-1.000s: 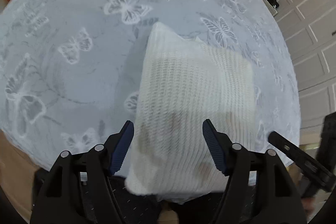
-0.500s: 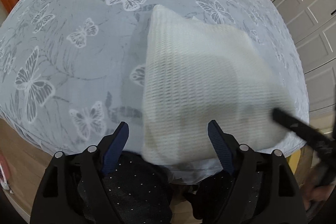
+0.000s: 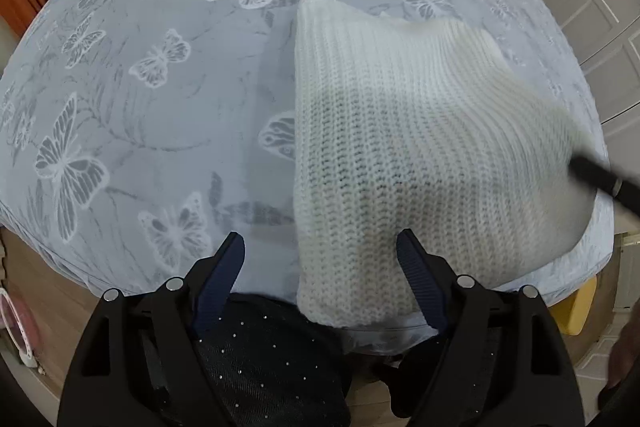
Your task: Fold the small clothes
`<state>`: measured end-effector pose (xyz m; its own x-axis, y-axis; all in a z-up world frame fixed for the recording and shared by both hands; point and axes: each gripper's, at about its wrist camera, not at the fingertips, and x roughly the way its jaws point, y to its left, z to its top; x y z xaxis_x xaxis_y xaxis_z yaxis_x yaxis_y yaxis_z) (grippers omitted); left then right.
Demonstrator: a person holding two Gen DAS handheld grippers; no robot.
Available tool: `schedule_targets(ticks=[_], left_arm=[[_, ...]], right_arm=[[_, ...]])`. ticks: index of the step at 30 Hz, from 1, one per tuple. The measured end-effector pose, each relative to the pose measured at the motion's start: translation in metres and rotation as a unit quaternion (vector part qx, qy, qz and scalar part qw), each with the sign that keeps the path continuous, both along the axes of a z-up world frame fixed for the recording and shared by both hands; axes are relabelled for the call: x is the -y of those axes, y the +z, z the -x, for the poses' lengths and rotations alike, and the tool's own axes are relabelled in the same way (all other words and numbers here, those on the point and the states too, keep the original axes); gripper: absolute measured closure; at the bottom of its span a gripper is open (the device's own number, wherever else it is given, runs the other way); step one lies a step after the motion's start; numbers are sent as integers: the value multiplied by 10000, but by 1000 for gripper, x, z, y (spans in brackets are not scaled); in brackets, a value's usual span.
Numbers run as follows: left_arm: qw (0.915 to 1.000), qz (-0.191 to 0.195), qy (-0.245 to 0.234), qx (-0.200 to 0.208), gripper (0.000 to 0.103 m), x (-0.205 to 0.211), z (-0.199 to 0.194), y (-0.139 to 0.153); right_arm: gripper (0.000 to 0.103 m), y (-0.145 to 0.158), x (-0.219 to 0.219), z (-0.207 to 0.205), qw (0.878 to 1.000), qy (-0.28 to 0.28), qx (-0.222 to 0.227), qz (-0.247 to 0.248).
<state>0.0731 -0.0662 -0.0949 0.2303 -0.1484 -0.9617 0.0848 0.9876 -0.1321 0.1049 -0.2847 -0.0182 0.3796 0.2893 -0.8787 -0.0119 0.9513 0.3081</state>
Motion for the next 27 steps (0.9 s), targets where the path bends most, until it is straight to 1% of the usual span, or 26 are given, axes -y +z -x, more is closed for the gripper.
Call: schedule_targets(ticks=[1, 2, 4, 6, 7, 8, 9, 11, 12, 13, 14, 15, 18, 19, 21, 22, 23, 24, 25, 26, 27], left_arm=[[10000, -11, 20, -26, 27, 0, -1, -2], [10000, -5, 35, -42, 27, 0, -1, -3], [10000, -21, 36, -55, 27, 0, -1, -3], [10000, -2, 26, -79, 27, -1, -1, -3], [10000, -5, 15, -86, 26, -2, 0, -3], [9999, -42, -13, -99, 26, -2, 0, -5], [9999, -63, -40, -110, 26, -1, -1, -6], [9998, -89, -83, -141, 26, 2, 0, -10], [9998, -98, -99, -155, 26, 3, 0, -11], [9997, -112, -112, -166, 26, 3, 1, -12], [9997, -129, -111, -169, 26, 4, 2, -11], [9997, -124, -110, -165, 26, 4, 2, -11], [9997, -138, -115, -140, 26, 2, 2, -8], [9998, -139, -114, -122, 26, 1, 3, -7], [9998, -148, -103, -115, 24, -1, 3, -7], [9997, -138, -119, -136, 24, -1, 3, -10], [9997, -161, -124, -149, 24, 0, 5, -10], [9996, -205, -130, -166, 24, 2, 6, -12], [9995, -235, -135, -189, 24, 2, 5, -13], [9995, -198, -134, -204, 24, 1, 5, -11], [9997, -139, -123, -164, 24, 0, 5, -7]], right_arm=[[85, -2, -1, -8, 9999, 13, -48, 96], [84, -4, 1, -10, 9999, -54, -119, 80], [82, -10, 7, -2, 9995, -175, -257, -30], [75, -18, 9, 8, 9991, -207, -358, 14], [64, -27, 12, 14, 9987, -216, -457, 69], [56, -35, 13, 19, 9981, -214, -568, 109], [55, -40, 12, 26, 9977, -216, -639, 106], [53, -57, 13, 33, 9957, -254, -886, -101], [53, -64, 13, 35, 9948, -276, -970, -172], [60, -72, 11, 37, 9939, -260, -1060, -180], [75, -75, 9, 39, 9935, -215, -1103, -201], [94, -72, 9, 41, 9936, -198, -1077, -269], [94, -50, 10, 49, 9976, -187, -670, -51], [94, -46, 12, 52, 9979, -200, -615, 22], [93, -55, 15, 51, 9970, -201, -744, 26], [88, -71, 15, 49, 9953, -144, -954, 109], [79, -86, 14, 48, 9926, -64, -1191, 216], [77, -94, 14, 48, 9907, -42, -1334, 258], [76, -90, 16, 48, 9914, -102, -1296, 122], [76, -78, 18, 47, 9935, -166, -1123, -63], [70, -67, 22, 44, 9949, -228, -967, -158]])
